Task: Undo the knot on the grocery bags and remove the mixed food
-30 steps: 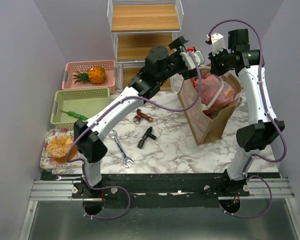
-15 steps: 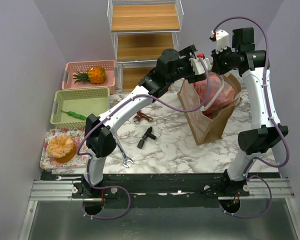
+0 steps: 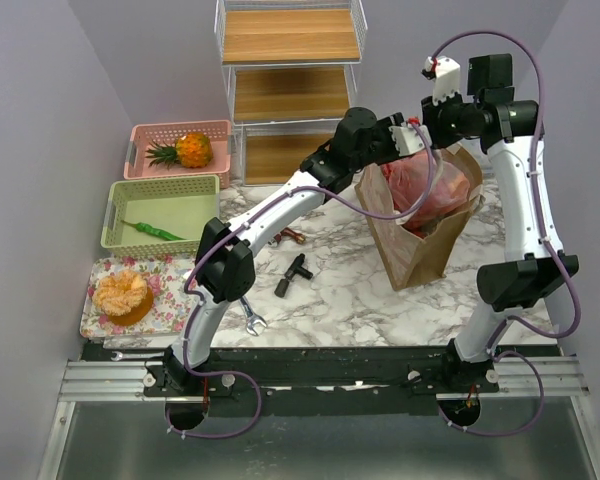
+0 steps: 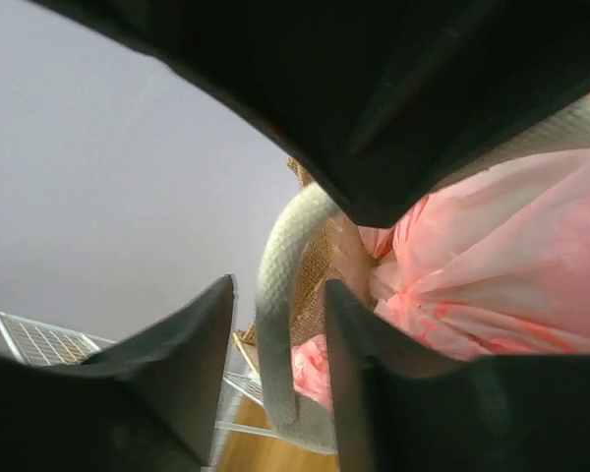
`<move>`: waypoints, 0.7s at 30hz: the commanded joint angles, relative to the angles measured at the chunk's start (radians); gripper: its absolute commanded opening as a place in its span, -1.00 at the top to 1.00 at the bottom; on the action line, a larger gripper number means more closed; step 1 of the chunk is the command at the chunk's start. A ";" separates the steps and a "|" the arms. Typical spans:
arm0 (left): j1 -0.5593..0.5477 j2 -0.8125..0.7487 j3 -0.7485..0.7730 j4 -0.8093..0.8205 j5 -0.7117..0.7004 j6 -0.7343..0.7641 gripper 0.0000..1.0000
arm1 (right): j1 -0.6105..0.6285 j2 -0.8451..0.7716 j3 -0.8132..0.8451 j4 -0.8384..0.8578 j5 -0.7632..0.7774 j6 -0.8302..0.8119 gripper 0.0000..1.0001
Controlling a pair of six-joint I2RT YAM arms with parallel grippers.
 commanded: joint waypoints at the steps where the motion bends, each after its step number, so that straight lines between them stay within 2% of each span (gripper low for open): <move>1: 0.000 -0.018 -0.009 0.063 -0.053 -0.028 0.39 | 0.003 -0.044 0.035 -0.064 -0.048 0.030 0.47; 3: 0.005 -0.038 -0.038 0.113 -0.053 -0.065 0.65 | -0.002 -0.039 0.038 -0.101 -0.022 0.041 0.21; 5: 0.011 -0.055 -0.053 0.144 -0.051 -0.102 0.83 | -0.033 -0.042 0.041 -0.132 -0.041 0.069 -0.27; 7: 0.014 -0.065 -0.060 0.169 -0.050 -0.128 0.90 | -0.080 -0.052 0.046 -0.155 -0.102 0.100 -0.52; 9: 0.016 -0.069 -0.055 0.184 -0.052 -0.146 0.94 | -0.105 -0.064 0.049 -0.173 -0.146 0.130 -0.61; 13: 0.018 -0.064 -0.044 0.194 -0.056 -0.170 0.95 | -0.144 -0.080 0.022 -0.233 -0.225 0.166 -0.60; 15: 0.018 -0.066 -0.044 0.195 -0.060 -0.178 0.95 | -0.159 -0.101 -0.020 -0.240 -0.275 0.182 -0.51; 16: 0.018 -0.066 -0.046 0.195 -0.063 -0.182 0.85 | -0.163 -0.111 -0.030 -0.240 -0.308 0.186 -0.42; 18: 0.019 -0.076 -0.055 0.194 -0.064 -0.197 0.44 | -0.164 -0.125 -0.032 -0.240 -0.375 0.188 -0.25; 19: 0.019 -0.086 -0.062 0.193 -0.060 -0.208 0.33 | -0.163 -0.134 -0.031 -0.237 -0.413 0.184 -0.15; 21: 0.021 -0.119 -0.083 0.188 -0.053 -0.233 0.09 | -0.164 -0.149 -0.043 -0.218 -0.494 0.183 0.25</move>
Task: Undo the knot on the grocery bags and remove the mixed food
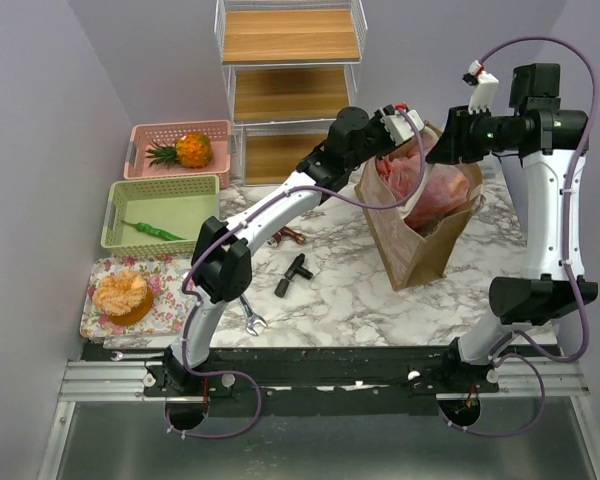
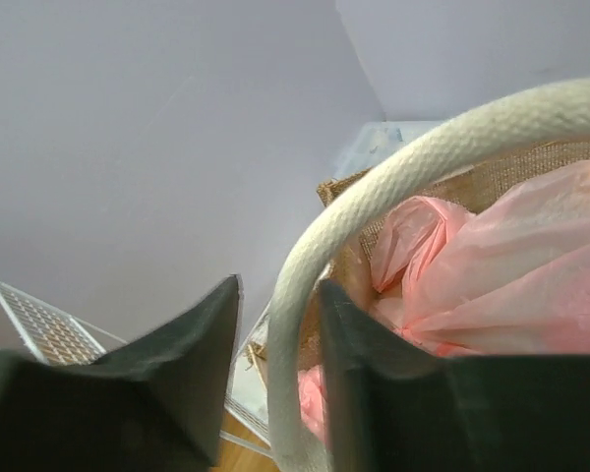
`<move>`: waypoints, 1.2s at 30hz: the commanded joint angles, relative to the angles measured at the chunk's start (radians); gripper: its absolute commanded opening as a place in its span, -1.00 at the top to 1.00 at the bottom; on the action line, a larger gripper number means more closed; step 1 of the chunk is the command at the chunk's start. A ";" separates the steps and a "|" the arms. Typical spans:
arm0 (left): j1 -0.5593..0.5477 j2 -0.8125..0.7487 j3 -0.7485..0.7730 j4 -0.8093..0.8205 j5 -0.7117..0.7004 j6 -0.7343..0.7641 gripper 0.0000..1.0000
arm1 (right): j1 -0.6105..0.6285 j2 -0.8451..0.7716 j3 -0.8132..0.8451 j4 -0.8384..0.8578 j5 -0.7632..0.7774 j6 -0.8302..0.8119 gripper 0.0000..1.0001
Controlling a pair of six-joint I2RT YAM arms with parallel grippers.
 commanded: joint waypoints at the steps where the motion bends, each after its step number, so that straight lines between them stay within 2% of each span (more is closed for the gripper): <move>1: 0.008 -0.128 -0.038 0.036 -0.002 -0.073 -0.03 | -0.004 -0.053 -0.033 -0.007 -0.247 0.023 0.44; 2: 0.008 -0.151 -0.055 0.023 0.011 -0.092 -0.16 | -0.005 -0.059 -0.048 -0.003 -0.278 0.022 0.60; 3: 0.012 -0.186 -0.074 0.011 0.021 -0.119 -0.31 | -0.004 -0.061 -0.061 -0.003 -0.312 0.019 0.65; 4: 0.017 -0.220 -0.105 -0.002 0.031 -0.148 -0.51 | -0.004 -0.058 -0.068 -0.005 -0.331 0.019 0.67; 6: 0.031 -0.310 -0.187 -0.012 0.074 -0.211 -0.78 | -0.004 -0.053 -0.073 0.001 -0.347 0.029 0.67; 8: 0.046 -0.402 -0.284 -0.014 0.099 -0.262 -0.94 | -0.003 -0.047 -0.065 0.009 -0.362 0.033 0.66; 13: 0.117 -0.606 -0.482 -0.081 0.149 -0.450 -0.97 | 0.017 -0.035 -0.049 0.013 -0.429 0.028 0.47; 16: 0.160 -0.688 -0.557 -0.126 0.172 -0.553 -0.98 | 0.040 -0.028 -0.047 0.000 -0.457 -0.006 0.44; 20: 0.167 -0.771 -0.642 -0.171 0.123 -0.634 -0.98 | 0.106 -0.043 -0.109 0.048 -0.492 0.005 0.31; 23: 0.163 -0.821 -0.673 -0.209 0.147 -0.585 -0.98 | 0.205 -0.037 -0.127 0.081 -0.481 0.029 0.09; 27: 0.179 -0.834 -0.622 -0.336 0.148 -0.537 -0.97 | 0.334 -0.016 -0.124 0.041 -0.399 -0.016 -0.09; 31: 0.215 -0.861 -0.634 -0.347 0.185 -0.517 -0.97 | 0.366 0.005 -0.163 0.022 -0.339 -0.045 -0.39; 34: 0.253 -0.908 -0.707 -0.311 0.219 -0.528 -0.98 | 0.372 0.033 -0.094 -0.007 -0.269 -0.050 -0.97; 36: 0.281 -0.937 -0.760 -0.299 0.261 -0.532 -0.97 | 0.374 0.045 -0.030 -0.023 -0.212 -0.057 -1.00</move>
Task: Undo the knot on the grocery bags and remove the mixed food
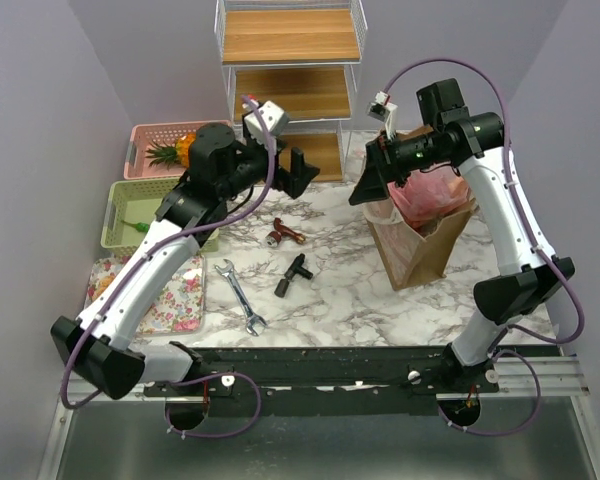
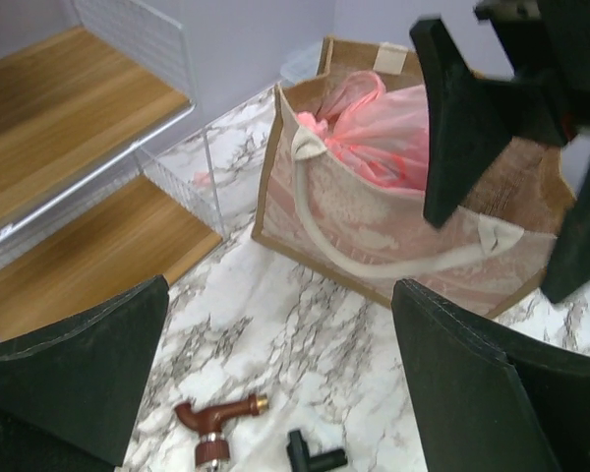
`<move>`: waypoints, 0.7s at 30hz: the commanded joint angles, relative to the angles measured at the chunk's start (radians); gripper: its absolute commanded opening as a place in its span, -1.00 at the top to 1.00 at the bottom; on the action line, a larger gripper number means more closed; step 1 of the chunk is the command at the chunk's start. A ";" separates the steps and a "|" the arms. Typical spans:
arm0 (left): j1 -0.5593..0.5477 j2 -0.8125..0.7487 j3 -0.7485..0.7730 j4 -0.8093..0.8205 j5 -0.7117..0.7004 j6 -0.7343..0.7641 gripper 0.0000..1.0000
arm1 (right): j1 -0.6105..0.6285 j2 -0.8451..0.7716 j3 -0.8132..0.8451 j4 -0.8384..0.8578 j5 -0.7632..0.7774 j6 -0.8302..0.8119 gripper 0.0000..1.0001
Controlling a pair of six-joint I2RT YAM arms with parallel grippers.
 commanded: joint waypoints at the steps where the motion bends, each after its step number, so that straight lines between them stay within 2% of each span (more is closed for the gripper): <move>1: 0.062 -0.097 -0.106 0.013 0.119 0.007 -0.97 | 0.000 0.037 0.139 -0.047 0.162 -0.014 -1.00; 5: 0.072 -0.124 -0.128 -0.011 0.177 0.074 -0.97 | -0.001 0.029 0.243 -0.028 0.365 0.030 -1.00; 8: 0.072 -0.123 -0.101 -0.042 0.206 0.101 -0.98 | -0.006 -0.013 0.209 0.004 0.617 0.026 -0.99; 11: 0.073 -0.125 -0.088 -0.056 0.201 0.138 -0.97 | -0.046 -0.043 0.159 0.004 0.766 0.016 -0.99; 15: 0.072 -0.127 -0.093 -0.062 0.213 0.160 -0.98 | -0.144 -0.058 0.096 0.021 0.812 -0.009 -1.00; 21: 0.072 -0.115 -0.088 -0.072 0.234 0.155 -0.97 | -0.148 -0.017 0.011 0.108 0.736 -0.108 -0.98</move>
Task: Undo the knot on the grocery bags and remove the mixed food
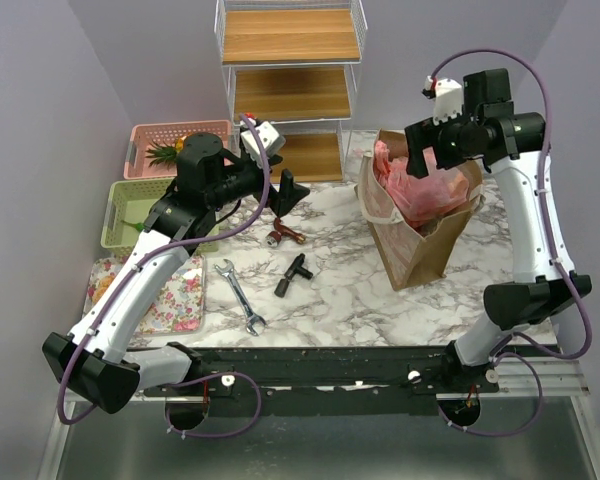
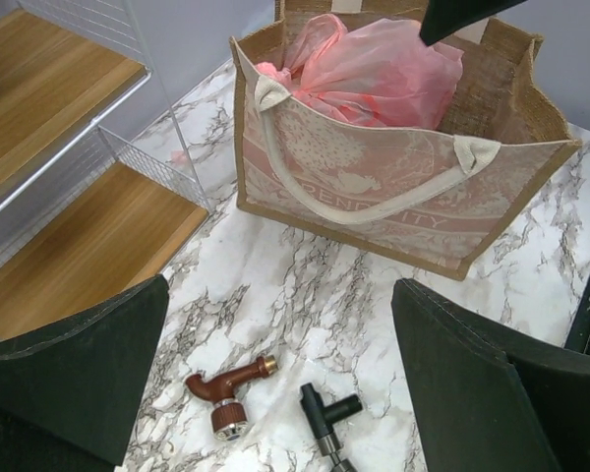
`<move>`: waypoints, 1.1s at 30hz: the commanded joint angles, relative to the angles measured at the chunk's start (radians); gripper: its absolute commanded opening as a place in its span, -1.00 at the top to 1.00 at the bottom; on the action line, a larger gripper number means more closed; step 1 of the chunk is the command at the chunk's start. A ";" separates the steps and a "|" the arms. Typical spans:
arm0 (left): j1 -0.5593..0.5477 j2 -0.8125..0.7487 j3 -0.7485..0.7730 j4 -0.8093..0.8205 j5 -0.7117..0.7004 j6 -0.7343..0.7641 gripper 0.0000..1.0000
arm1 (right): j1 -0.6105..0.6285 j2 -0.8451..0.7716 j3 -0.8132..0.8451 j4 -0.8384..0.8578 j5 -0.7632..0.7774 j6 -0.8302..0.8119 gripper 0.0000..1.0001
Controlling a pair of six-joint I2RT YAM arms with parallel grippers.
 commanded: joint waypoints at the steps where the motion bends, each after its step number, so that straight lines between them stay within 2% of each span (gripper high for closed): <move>1: 0.000 -0.003 0.026 -0.017 0.047 0.018 -0.97 | 0.013 0.042 -0.060 0.083 -0.025 -0.111 -0.97; 4: 0.000 0.009 0.038 -0.037 0.039 0.032 -0.97 | 0.017 0.114 -0.018 0.082 -0.068 -0.163 -0.96; 12: 0.000 0.031 0.049 -0.054 0.019 0.029 -0.97 | 0.038 0.281 0.034 0.129 -0.027 -0.261 -0.96; 19: 0.000 0.041 0.065 -0.088 -0.012 0.044 -0.97 | 0.045 0.315 -0.147 0.242 -0.004 -0.288 -0.96; 23: 0.000 0.044 0.066 -0.105 -0.022 0.058 -0.97 | 0.045 0.320 -0.251 0.287 -0.023 -0.287 -0.83; 26: 0.000 0.050 0.072 -0.123 -0.033 0.068 -0.97 | 0.045 0.330 -0.296 0.302 -0.015 -0.287 -0.60; 27: 0.000 0.052 0.073 -0.127 -0.035 0.073 -0.97 | 0.045 0.330 -0.308 0.305 -0.012 -0.291 -0.46; 31: 0.000 0.058 0.083 -0.137 -0.047 0.074 -0.97 | 0.045 0.316 -0.271 0.279 -0.026 -0.284 0.26; 33: 0.002 0.058 0.086 -0.137 -0.050 0.067 -0.97 | 0.045 0.300 -0.209 0.255 -0.031 -0.265 0.74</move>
